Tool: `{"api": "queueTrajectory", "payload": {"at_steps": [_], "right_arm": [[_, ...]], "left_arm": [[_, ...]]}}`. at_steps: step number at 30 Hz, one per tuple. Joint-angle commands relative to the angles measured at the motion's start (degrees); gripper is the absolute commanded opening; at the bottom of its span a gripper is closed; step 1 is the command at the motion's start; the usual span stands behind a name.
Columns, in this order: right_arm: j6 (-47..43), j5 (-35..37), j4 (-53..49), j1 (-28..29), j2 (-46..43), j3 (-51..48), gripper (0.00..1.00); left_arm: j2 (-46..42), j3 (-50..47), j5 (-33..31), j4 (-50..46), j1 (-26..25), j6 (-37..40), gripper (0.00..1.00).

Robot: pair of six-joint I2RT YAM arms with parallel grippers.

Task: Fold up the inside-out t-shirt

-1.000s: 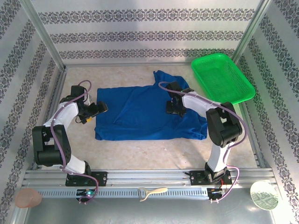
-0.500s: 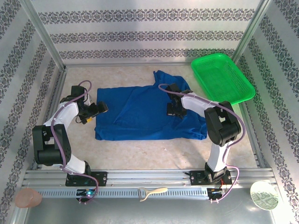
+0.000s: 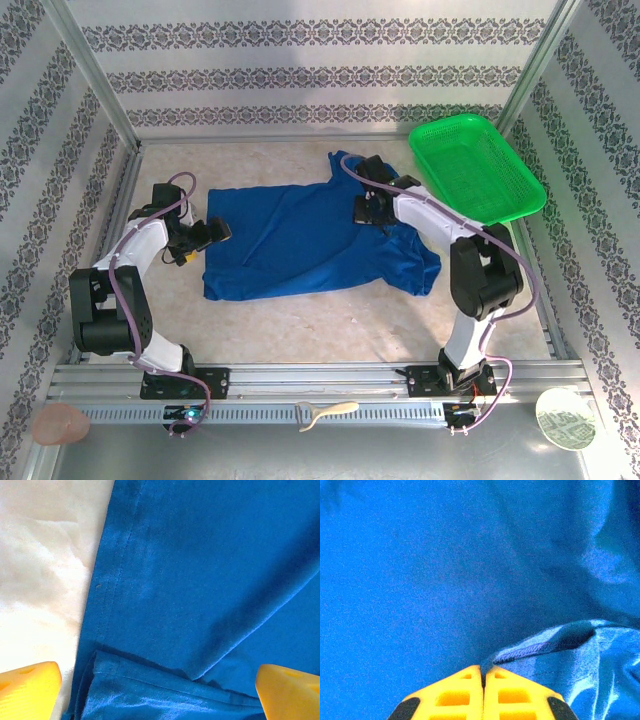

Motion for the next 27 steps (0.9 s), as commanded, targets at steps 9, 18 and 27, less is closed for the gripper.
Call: {"api": "queueTrajectory", "payload": {"at_steps": [9,18,27], "right_arm": [[-3.5,1.6,2.6,-2.7,-1.8,-4.7,0.52],[-7.3,-1.3,3.6,-14.1,-7.7,-13.6,0.53],[-7.8,-2.2,4.4,-16.0,-1.6,-12.5,0.48]], "left_arm": [[0.3,1.8,0.7,-0.7,0.5,0.5,0.99],[2.2,2.0,0.4,-2.3,0.4,1.4,1.0],[2.8,0.5,-3.8,-3.0,-0.9,1.0,1.0]]}}
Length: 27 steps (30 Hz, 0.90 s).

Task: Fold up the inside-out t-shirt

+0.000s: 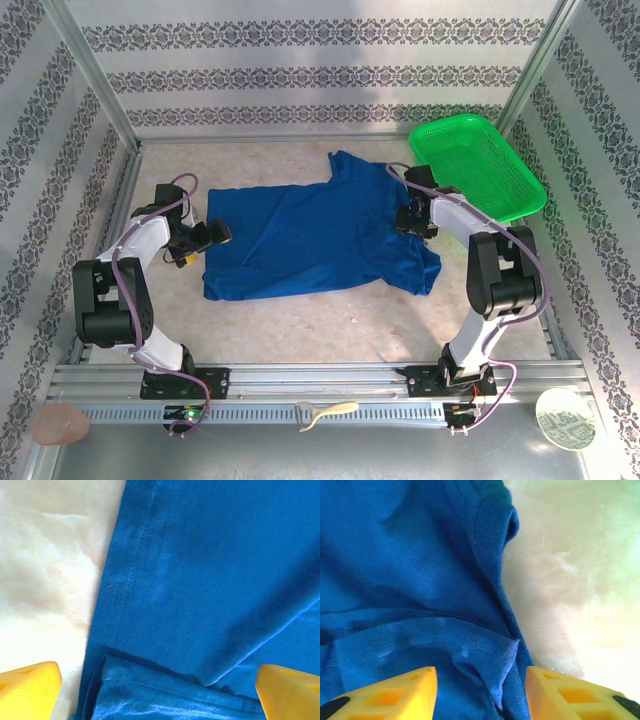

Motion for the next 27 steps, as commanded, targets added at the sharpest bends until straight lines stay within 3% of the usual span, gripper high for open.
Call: {"api": "queueTrajectory", "payload": {"at_steps": [1,6,7,10,16,24,27], "right_arm": [[-0.8,-1.1,1.0,-0.6,2.3,0.3,0.47],[-1.0,-1.3,1.2,-1.5,5.4,1.9,0.39],[-1.0,-1.4,1.2,-1.7,5.7,2.0,0.32],[-1.0,-1.2,1.5,-2.5,4.5,1.5,0.0],[-0.1,-1.9,3.2,-3.6,-2.4,-0.4,0.0],[-0.1,-3.1,2.9,-3.5,-0.7,-0.5,0.0],[0.1,-3.2,3.2,-3.5,-0.9,-1.2,0.0]], "left_arm": [[0.0,-0.6,-2.3,-1.9,-0.9,0.6,1.0],[0.0,-1.3,-3.6,-1.7,-1.5,0.1,1.0],[0.1,-1.2,-3.9,-1.9,-1.5,0.2,1.0],[-0.2,-0.9,-5.0,-2.4,-1.5,0.4,1.0],[-0.1,-0.8,-6.4,-2.4,-1.7,0.2,1.0],[1.5,-1.1,-7.8,-1.9,-5.0,0.7,0.67],[2.1,-1.5,-8.8,-2.1,-6.5,1.1,0.62]]}}
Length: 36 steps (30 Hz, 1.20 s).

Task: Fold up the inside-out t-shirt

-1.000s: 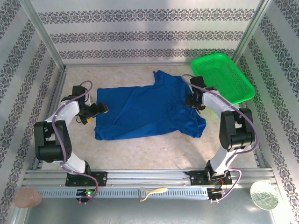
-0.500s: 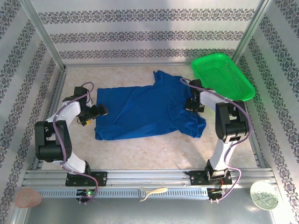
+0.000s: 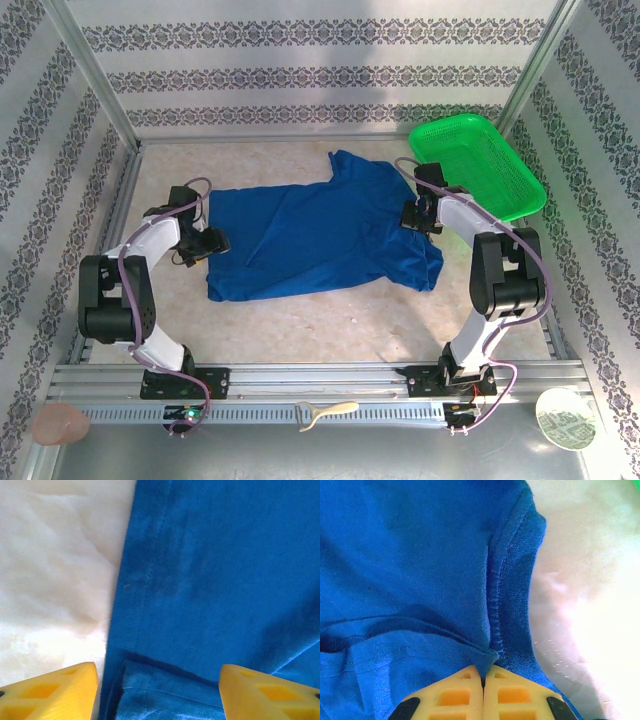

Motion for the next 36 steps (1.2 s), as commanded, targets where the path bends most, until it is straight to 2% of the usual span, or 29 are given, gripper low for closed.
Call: {"api": "queueTrajectory", "payload": {"at_steps": [1,5,9,13,15,17,22,23,31,36], "right_arm": [[0.4,-0.3,0.6,-0.3,0.3,-0.8,0.0],[0.4,-0.5,0.6,-0.3,0.2,-0.8,0.0],[0.6,-0.6,0.7,-0.3,0.1,-0.9,0.0],[0.7,-0.6,0.6,-0.3,-0.1,-1.0,0.0],[0.7,-0.6,0.6,-0.4,-0.4,-1.2,0.0],[0.7,-0.6,0.4,-0.3,-0.7,-1.2,0.0],[0.7,-0.5,-0.4,-0.5,-2.6,-1.5,0.0],[0.8,-0.5,-0.5,-0.6,-3.3,-1.6,0.0],[2.6,-1.4,-0.1,-3.1,-11.2,-3.1,0.0],[3.2,-1.6,0.3,-4.2,-11.8,-2.8,0.0]], "left_arm": [[1.1,-0.7,-2.4,-2.0,-1.8,1.1,0.62],[1.4,-1.6,-3.7,-1.7,-2.8,0.7,0.63],[1.7,-2.7,-4.6,-0.9,-3.2,0.2,0.68],[2.8,-2.9,-4.9,-0.1,-3.4,0.2,0.68],[3.4,-2.9,-4.8,0.4,-3.5,0.3,0.62],[3.9,-2.9,-4.7,0.9,-3.5,0.3,0.5],[3.8,-2.4,-4.6,1.2,-3.6,0.7,0.06],[3.1,-2.3,-4.8,0.9,-3.6,0.7,0.0],[-7.9,-1.3,-6.3,0.2,-3.6,-1.4,0.0],[-10.1,-1.7,-8.2,1.8,-3.5,-1.8,0.0]]}}
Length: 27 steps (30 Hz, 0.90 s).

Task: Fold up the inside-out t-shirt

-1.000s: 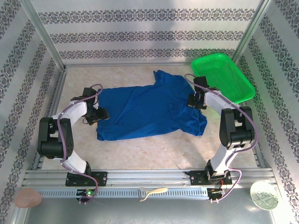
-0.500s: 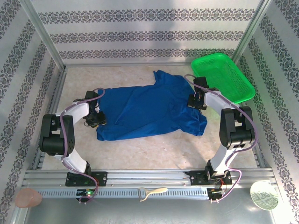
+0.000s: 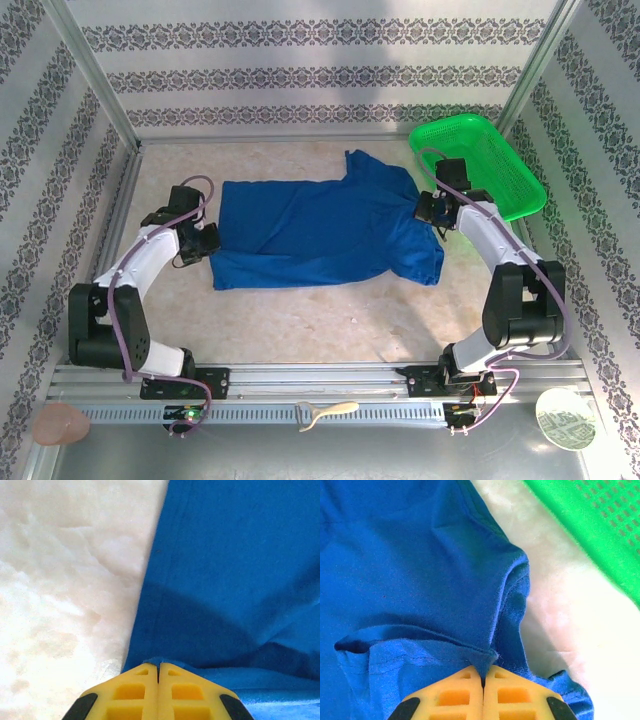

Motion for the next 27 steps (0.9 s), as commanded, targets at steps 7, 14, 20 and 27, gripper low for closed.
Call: {"api": "queueTrajectory", "payload": {"at_steps": [7,14,20,27], "right_arm": [[1.7,0.1,0.9,-1.3,0.8,-0.6,0.0],[2.3,2.0,2.7,-2.4,4.7,0.5,0.0],[1.7,1.8,2.8,-3.3,12.9,4.1,0.27],[1.3,-1.5,-1.0,-2.7,0.2,-1.2,0.56]], "left_arm": [[-0.6,0.6,-3.1,4.8,-0.3,-1.6,0.0],[6.1,6.1,-3.9,7.7,-0.3,0.0,0.0],[18.4,12.0,-2.8,9.7,-0.1,1.8,0.06],[21.2,18.4,-1.1,3.7,1.5,2.1,0.91]]}}
